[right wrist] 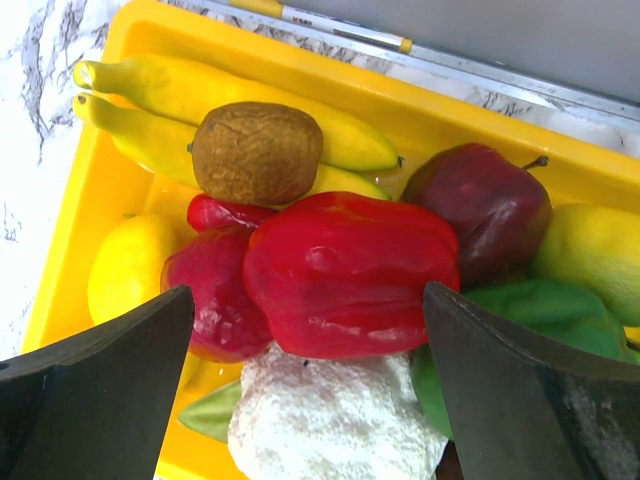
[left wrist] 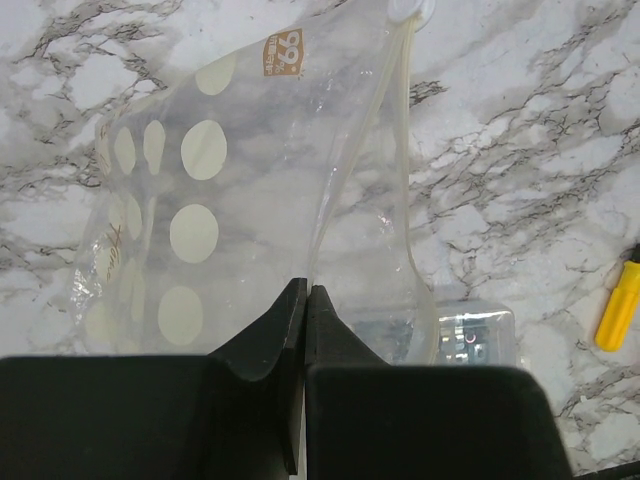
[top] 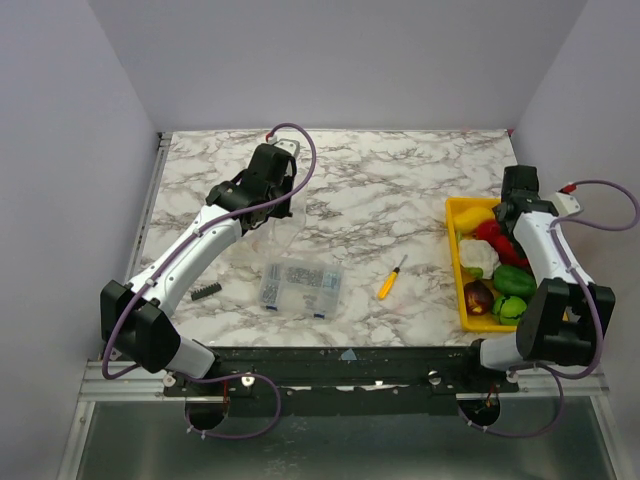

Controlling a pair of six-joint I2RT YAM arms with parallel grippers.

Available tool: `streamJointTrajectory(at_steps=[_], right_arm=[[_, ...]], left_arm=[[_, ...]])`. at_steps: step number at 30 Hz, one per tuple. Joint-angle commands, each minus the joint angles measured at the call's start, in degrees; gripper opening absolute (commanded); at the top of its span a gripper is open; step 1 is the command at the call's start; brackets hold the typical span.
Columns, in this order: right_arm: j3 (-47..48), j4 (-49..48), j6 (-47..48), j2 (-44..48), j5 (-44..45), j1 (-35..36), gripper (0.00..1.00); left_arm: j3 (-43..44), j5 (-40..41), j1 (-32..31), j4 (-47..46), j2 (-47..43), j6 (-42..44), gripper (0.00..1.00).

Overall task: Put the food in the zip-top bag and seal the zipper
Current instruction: Pick up the fake vegetable from the bin.

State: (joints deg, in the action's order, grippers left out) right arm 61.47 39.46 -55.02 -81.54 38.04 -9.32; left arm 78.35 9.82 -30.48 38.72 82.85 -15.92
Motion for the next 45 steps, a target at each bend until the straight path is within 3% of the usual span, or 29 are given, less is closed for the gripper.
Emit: streamJointTrajectory(at_steps=[1,13,19,33,40,45], right_arm=[[-2.0,-6.0,0.8,-1.6,-4.1,-2.0,0.97],[-3.1,-6.5,0.9,-6.3,-7.7,-3.3,0.95],[-3.3,-6.1,0.0,-6.8,-7.1,-4.1,0.99],[-5.2,-6.9,2.9,-10.4,-4.4,-4.3,0.95],[-6.5,-7.8,5.6,-7.6,-3.8,-4.3,0.77],[-9.0,-10.2,7.9,-2.7,-4.4,-4.2,0.54]], left_arm=[[2.1,-2.1,0.2,-0.1,0.4,-0.4,0.00],[2.3,-2.1,0.3,0.1,0.4,-0.3,0.00],[2.3,-2.6,0.5,0.1,0.3,-0.4,0.00],[2.3,-3.1,0.5,0.1,0.4,-0.5,0.00],[2.2,-4.8,0.5,-0.2,1.0,-1.4,0.00],[2.4,-4.7,0.5,-0.1,2.1,-1.7,0.00]])
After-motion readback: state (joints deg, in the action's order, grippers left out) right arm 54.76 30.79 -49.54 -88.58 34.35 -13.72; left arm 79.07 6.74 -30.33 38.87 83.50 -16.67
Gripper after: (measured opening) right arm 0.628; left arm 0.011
